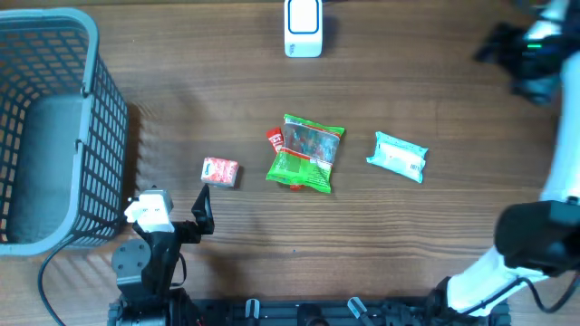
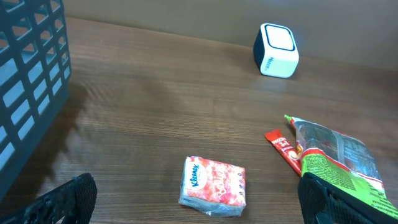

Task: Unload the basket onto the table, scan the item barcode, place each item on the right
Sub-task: 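Move the right gripper back toward the light-green tissue pack, then grasp the tissue pack and hold it in front of the scanner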

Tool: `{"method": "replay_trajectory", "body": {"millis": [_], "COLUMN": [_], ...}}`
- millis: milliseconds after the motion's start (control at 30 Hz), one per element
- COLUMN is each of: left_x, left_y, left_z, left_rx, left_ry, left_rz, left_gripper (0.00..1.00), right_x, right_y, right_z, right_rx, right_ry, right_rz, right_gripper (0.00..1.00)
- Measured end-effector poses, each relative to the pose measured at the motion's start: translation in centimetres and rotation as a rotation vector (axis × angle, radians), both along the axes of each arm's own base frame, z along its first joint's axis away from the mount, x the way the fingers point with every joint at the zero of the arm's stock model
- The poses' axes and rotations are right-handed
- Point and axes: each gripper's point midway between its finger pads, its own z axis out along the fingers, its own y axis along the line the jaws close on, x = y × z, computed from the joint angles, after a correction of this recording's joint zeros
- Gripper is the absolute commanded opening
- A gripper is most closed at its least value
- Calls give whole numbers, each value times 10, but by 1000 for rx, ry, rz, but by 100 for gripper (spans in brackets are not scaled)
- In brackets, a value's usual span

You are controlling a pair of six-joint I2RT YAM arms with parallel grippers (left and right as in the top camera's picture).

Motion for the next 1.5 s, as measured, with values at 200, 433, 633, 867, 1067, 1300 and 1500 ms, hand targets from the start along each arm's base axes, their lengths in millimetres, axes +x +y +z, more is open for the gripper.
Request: {"method": "replay_trajectory", "body": {"millis": [200,433,633,867,1067,1300,1500], "left_x": [0,0,0,0,0,0,0], "left_y": [0,0,0,0,0,0,0], "left_z": [0,0,0,0,0,0,0], "left_rx": [0,0,0,0,0,0,0], "left_ry": [0,0,0,0,0,0,0], "left_rz": [0,0,0,0,0,0,0], "left_gripper": [100,100,100,100,100,100,100], "right_x": [-47,-70,-51,-51,-62,-59,-57], "right_y": [137,135,126,114,132,201,229], "right_z": [-103,-185,-221,-240,-232,-63,-25], "right_rx": [-113,-484,-567,-657,-456,32,451], "right_ry": [339,556,534,567,680,302,384], "right_rz": [274,165,138,140,204,-22,-898], "right_gripper": [96,85,91,4,4,4,4]}}
